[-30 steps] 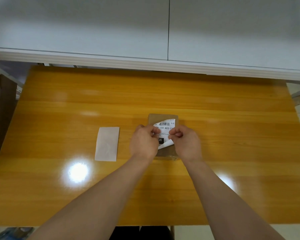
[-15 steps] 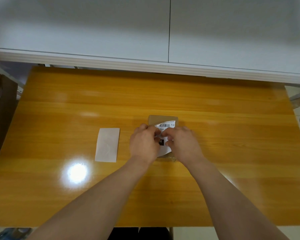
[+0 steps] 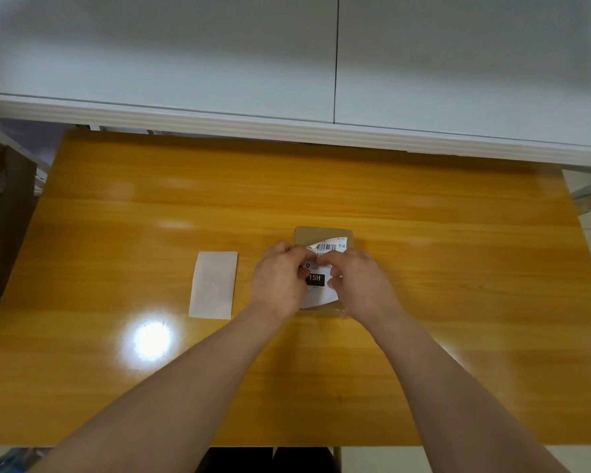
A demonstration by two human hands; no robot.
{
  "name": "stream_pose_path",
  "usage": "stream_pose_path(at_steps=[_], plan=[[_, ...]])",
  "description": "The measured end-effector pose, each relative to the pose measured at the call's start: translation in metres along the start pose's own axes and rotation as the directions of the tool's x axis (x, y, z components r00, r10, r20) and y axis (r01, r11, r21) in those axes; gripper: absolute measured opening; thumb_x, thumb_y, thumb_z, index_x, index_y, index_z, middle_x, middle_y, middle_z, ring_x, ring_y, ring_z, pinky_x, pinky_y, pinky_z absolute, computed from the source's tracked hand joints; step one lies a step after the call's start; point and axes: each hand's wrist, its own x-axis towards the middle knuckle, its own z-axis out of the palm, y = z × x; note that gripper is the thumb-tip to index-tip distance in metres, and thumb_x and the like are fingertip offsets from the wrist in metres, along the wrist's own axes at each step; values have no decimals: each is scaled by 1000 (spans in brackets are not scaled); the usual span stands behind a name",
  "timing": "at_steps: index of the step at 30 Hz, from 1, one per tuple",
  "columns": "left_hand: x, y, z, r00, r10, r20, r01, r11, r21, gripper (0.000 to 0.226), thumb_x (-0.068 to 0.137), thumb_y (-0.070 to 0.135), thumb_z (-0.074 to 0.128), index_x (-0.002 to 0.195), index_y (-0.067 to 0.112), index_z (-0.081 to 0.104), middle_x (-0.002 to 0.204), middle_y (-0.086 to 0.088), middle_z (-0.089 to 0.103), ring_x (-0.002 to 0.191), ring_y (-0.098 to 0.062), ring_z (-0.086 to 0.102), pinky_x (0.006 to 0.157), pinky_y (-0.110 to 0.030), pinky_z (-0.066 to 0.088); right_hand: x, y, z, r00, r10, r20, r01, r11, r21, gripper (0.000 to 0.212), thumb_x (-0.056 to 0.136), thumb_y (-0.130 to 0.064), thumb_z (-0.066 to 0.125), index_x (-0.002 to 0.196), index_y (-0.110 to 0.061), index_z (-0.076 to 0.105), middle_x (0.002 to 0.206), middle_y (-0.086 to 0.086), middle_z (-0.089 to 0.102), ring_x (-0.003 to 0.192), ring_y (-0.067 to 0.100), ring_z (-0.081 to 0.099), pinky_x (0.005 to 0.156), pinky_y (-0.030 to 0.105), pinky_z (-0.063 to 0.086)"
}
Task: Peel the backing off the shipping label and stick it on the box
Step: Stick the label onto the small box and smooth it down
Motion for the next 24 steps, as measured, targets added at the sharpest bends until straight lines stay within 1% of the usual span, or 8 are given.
stream_pose_path(at_steps=[8,12,19,24], plan=[[2,0,-1,1000,19,12,-20,999,32,38,91,7,59,125,23,66,116,-4,61,114,-24,57,84,-42,54,5,-4,2,1000,-2,-27,2,1000,-12,39,94,-10,57,128,-27,62,113,10,66,108,29,57,87,40,50],[3,-2,-2,1000,25,9,-26,998,57,39,91,10,61,127,23,64,116,-4,61,116,-25,55,86,-40,52,6,-5,4,999,-2,-48,2,1000,-11,38,96,-9,53,129,-26,62,116,11,66,109,29,57,86,40,50],[1,-2,-3,999,53,9,-54,991,119,44,92,12,60,134,24,58,118,-5,60,116,-26,54,86,-37,50,9,-9,4,999,2,-55,-3,1000,-26,44,96,-9,49,134,-28,59,114,13,65,109,30,57,85,41,51],[3,0,-5,998,49,48,-54,991,123,49,92,12,58,139,23,51,118,-7,59,115,-27,55,87,-38,49,12,-12,5,998,41,-54,-42,999,-21,47,96,-9,50,138,-29,54,117,12,64,110,29,57,80,39,51]])
